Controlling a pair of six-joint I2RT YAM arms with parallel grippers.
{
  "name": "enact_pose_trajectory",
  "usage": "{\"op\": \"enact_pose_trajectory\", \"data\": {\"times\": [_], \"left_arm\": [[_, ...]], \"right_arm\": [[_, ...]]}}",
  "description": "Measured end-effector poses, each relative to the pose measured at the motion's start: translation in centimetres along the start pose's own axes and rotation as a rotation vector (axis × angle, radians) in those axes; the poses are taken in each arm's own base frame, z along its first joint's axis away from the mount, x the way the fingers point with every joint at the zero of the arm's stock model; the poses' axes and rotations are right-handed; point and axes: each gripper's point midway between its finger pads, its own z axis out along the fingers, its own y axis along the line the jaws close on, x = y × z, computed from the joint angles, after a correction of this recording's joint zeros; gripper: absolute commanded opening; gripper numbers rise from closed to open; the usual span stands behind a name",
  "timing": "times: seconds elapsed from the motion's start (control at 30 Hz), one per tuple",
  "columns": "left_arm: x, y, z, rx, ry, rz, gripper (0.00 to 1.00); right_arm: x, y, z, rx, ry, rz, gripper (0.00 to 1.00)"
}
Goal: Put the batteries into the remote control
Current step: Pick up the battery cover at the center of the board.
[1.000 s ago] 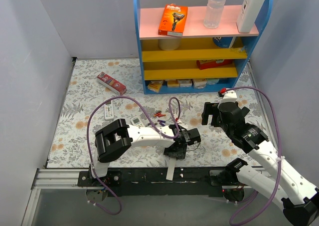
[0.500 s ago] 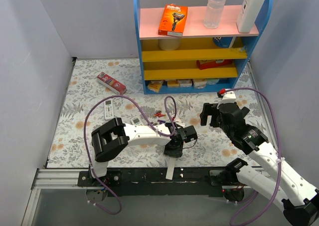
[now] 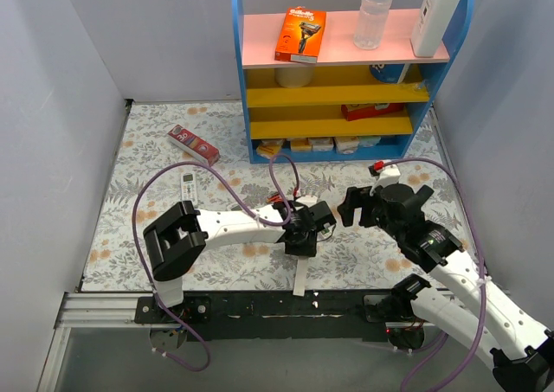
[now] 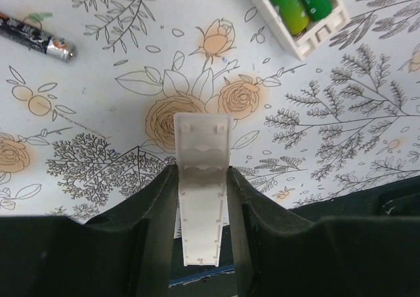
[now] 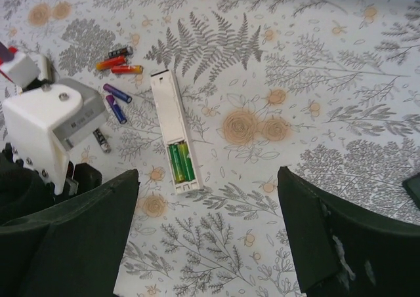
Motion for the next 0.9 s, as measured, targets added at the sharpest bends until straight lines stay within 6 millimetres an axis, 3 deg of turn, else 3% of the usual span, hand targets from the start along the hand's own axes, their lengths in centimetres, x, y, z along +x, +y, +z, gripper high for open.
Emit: {"op": "enact_pose_trajectory", "data": {"times": [0.5,0.73,0.9], "left_arm": [[-1.8,-0.9,-1.1,0.121,-0.104,0.119,0.08],[-3.1,-2.3,-3.8,0.225,-0.198,0.197,0.08],[-3.3,-3.0,-4.2,0.252,-0.230,0.255,0.08]], "right_arm": [[6.9,3.7,2.0,-0.177,0.331,0.096,0.70],[7.4,5.4,1.7,-0.266,0.407,0.173,0.66],[7.6,6.4,1.6,-0.313,0.452,0.219,0.65]]}}
